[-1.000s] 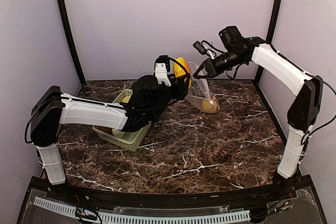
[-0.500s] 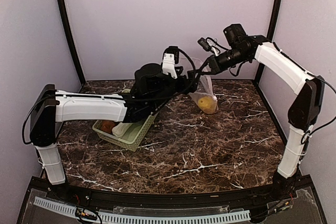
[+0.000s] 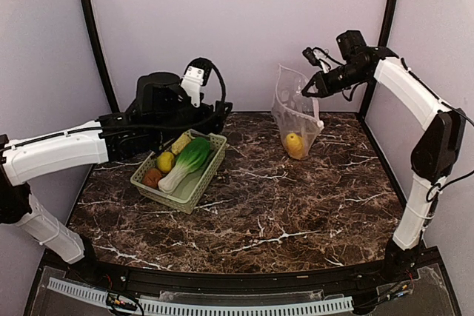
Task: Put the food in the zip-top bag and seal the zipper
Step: Place the fake fruit in the zipper food storage bag, then adjust the zipper food storage bag at the center of the board.
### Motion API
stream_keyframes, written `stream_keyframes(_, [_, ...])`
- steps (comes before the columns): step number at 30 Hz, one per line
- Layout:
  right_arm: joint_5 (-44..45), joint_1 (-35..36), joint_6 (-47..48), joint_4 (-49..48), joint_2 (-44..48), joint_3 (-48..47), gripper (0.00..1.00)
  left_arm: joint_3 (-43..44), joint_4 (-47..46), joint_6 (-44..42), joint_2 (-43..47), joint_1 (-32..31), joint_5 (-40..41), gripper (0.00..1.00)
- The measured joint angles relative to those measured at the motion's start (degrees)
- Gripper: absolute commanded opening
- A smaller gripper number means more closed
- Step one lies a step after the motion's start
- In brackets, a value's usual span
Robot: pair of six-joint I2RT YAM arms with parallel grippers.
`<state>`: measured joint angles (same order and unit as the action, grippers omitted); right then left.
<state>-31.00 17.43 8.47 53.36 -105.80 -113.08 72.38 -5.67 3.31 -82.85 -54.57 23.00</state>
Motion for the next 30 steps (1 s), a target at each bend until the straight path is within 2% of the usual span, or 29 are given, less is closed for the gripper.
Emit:
stream_keyframes(4, [7.26,-4.26,1.11,0.09,0.15,-6.25,0.00,-0.13,13.84,4.52,0.33,9.73,-0.85,0.75])
stream_keyframes(7, [13.46,-5.22,2.58,-2.80,3.17,-5.99,0.00,-0.28,22.75,7.21,-1.05,16.85,-1.84,0.74])
stream_keyframes(9, [16.28,-3.41,3.69,-4.17,5.64,-4.22,0.00,-0.24,27.74,9.38,-2.58,19.82,-2.69,0.75])
stream_keyframes(14, [15.26,2.47,5.05,-5.77,8.00,0.94,0.00,-0.20,35.36,12.24,-6.69,21.62,-5.86,0.75])
stream_keyframes(21, [13.20,4.35,6.21,-5.81,7.98,10.58,0.00,-0.17,43.21,13.27,-9.33,22.99,-11.37,0.71])
stream_keyframes(30, [9.97,5.14,6.29,-6.12,7.98,12.09,0.00,-0.39,49.62,10.91,-9.40,25.18,-12.63,0.65])
